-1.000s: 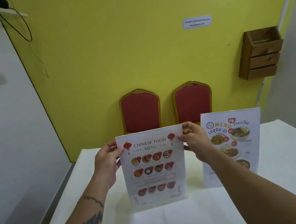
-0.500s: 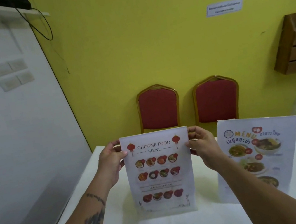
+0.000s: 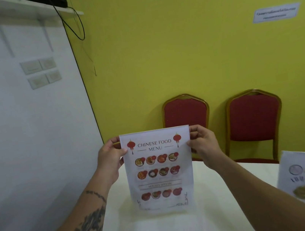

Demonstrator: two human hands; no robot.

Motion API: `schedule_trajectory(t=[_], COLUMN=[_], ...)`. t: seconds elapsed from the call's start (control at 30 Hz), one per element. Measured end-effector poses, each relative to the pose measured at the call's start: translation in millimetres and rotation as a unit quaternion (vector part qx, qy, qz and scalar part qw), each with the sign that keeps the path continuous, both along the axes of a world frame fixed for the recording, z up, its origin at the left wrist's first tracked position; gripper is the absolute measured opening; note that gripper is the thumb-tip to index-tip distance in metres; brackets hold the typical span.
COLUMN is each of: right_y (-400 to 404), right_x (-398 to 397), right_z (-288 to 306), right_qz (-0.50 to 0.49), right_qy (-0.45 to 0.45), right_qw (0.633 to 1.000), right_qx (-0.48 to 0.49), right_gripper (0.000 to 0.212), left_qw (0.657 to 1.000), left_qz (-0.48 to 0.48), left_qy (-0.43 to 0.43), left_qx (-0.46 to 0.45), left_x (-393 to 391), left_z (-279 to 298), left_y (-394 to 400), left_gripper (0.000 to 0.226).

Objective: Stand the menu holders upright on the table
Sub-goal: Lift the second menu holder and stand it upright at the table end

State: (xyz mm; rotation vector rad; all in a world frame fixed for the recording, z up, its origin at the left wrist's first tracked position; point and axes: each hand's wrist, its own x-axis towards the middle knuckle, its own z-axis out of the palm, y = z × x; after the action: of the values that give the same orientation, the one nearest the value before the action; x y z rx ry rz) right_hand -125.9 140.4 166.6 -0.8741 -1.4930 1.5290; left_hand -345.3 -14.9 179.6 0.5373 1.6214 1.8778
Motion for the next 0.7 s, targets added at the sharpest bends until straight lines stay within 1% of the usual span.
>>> schedule_trajectory(t=[0.2,0.33,0.43,0.57,0.7], right_y=[26,42,49,51,52], right_x=[-87,-130,-150,-165,-168], right_z=[4,-2,-11,-23,-25], right_qz=[-0.016,-0.029,-0.048,-0.070,-0.085], right_qy=[-0.015,-0.023,-0.030,-0.024,-0.006], right_qw=[1.000,0.999,0.998,0.997,0.995], right_qx=[0.002,-0.006,-0.016,-0.035,-0.046], right_gripper=[0.041,0.045,0.045,0.039,0.042], left_qw=[1.000,1.000,1.000,0.999,0.999], left_qz=[0.014,0.012,0.008,0.002,-0.008], left_qy=[0.000,-0.009,-0.013,-0.015,-0.014], left_qx=[-0.005,-0.010,-0.027,-0.041,-0.042], left_x=[-77,-116,-133,-150,-158], left_z=[5,2,-6,-19,-23], left_y=[20,34,43,50,58], left_gripper=[0.034,0.034,0.035,0.035,0.034])
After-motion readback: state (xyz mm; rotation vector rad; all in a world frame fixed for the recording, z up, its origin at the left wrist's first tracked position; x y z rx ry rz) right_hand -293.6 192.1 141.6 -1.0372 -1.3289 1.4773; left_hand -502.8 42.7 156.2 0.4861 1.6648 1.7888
